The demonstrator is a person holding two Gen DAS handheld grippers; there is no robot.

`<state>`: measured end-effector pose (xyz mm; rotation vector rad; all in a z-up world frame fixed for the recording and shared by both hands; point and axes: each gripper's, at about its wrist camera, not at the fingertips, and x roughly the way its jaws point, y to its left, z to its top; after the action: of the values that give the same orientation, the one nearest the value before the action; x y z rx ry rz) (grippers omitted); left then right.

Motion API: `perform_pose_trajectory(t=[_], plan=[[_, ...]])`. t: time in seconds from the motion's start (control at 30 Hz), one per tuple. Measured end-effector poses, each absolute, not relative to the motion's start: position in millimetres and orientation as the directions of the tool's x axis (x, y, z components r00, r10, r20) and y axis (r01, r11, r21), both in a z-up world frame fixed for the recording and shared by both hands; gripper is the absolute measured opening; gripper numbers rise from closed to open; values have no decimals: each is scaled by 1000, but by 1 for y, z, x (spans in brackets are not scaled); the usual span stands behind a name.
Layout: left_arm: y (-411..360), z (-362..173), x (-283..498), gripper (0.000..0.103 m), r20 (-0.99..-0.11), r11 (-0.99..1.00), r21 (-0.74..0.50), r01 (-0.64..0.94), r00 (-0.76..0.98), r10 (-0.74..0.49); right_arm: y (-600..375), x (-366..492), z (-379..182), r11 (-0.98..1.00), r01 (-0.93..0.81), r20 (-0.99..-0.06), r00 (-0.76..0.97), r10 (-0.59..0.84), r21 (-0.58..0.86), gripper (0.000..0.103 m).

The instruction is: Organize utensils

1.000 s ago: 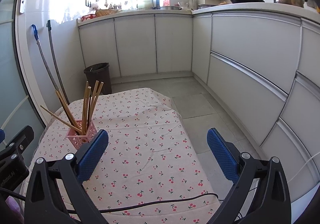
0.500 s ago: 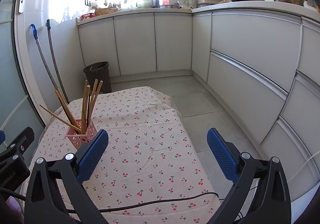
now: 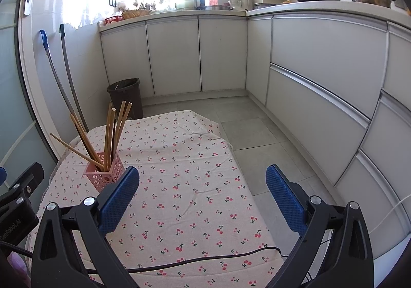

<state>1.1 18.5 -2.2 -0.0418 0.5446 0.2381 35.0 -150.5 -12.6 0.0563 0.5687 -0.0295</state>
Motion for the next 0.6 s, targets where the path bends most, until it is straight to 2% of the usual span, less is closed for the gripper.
perform_pose_trajectory(t=[0.6], plan=[[18, -2, 2, 96, -526, 970, 38, -240, 821, 223, -149, 36, -16, 998, 42, -545, 838, -13, 41, 96]])
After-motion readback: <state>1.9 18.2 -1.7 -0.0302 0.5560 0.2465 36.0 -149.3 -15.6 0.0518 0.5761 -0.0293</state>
